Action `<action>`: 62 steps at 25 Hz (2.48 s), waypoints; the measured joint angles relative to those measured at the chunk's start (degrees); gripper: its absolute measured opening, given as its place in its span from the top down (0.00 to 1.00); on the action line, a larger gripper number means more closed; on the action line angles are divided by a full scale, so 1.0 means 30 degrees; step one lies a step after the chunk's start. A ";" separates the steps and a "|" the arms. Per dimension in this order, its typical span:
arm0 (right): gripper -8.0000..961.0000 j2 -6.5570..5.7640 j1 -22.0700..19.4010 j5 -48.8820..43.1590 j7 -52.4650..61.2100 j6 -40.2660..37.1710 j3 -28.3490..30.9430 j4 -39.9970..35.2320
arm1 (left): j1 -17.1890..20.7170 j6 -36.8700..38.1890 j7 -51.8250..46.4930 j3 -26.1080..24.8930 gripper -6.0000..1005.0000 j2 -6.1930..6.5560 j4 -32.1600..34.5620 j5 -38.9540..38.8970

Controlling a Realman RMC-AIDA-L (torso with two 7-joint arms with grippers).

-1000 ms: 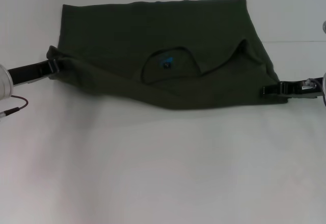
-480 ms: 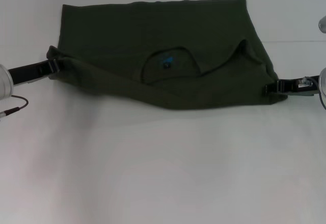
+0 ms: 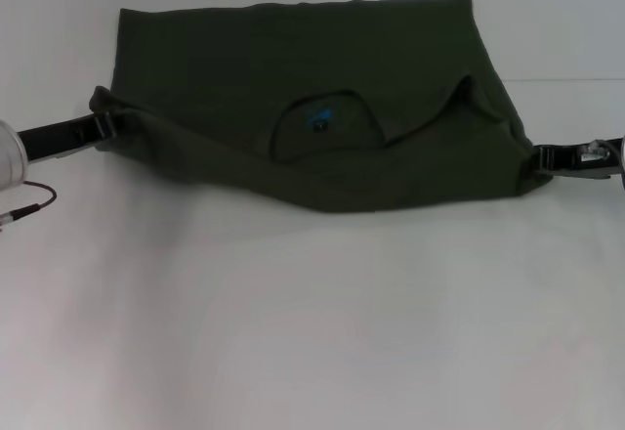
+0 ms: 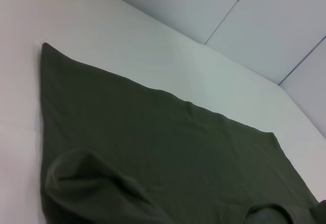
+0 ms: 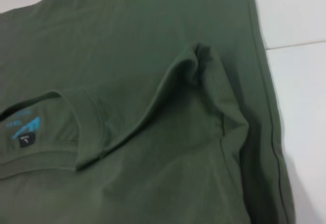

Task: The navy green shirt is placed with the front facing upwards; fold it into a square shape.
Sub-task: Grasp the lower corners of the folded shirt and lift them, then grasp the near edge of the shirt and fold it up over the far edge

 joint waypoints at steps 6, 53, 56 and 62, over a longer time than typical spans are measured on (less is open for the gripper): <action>0.97 -0.0040 -0.0184 0.0016 0.0000 -0.1619 0.0357 -0.0748 | -0.0013 0.0942 -0.0114 0.0150 0.96 0.0245 0.0124 0.0164; 0.97 -0.0034 -0.2920 0.1809 -0.1002 -1.0142 0.7580 -0.6061 | -0.2935 0.9089 -0.7788 -0.0806 0.96 0.2445 0.3526 1.0222; 0.97 0.0229 -0.2587 0.2053 -0.1174 -0.8165 0.7385 -0.5367 | -0.3112 0.7142 -0.8568 0.0034 0.96 0.2309 0.3114 1.0229; 0.97 0.0567 -0.1688 0.2095 -0.1063 -0.4273 0.5496 -0.4221 | -0.3387 0.4595 -0.9165 0.0685 0.96 0.2055 0.2576 1.0244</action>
